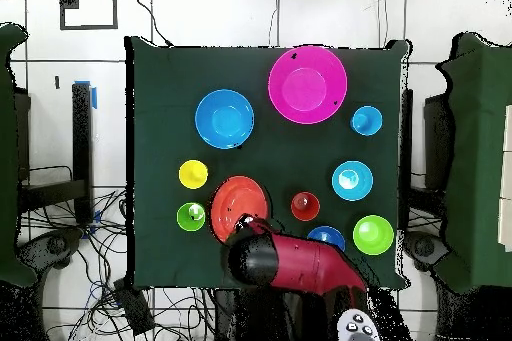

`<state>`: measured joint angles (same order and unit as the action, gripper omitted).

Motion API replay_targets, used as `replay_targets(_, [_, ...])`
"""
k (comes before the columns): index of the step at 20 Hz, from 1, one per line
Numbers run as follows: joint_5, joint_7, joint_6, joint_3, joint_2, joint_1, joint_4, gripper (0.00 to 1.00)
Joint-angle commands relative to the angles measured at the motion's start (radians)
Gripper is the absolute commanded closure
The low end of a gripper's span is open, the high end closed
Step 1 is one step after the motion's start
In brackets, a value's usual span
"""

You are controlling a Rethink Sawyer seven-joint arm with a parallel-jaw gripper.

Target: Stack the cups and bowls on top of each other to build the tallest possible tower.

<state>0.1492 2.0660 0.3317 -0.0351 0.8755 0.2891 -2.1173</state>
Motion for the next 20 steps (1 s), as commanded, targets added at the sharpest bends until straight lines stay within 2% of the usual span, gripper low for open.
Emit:
replay_targets(1, [-0.102,0.165,0.065,0.086,-0.131,-0.075,0.127,1.00])
replay_targets(5, [-0.132,0.177,0.059,0.058,-0.136,-0.109,0.126,1.00])
replay_targets(20, [-0.183,0.150,0.004,0.045,-0.148,-0.121,0.089,1.00])
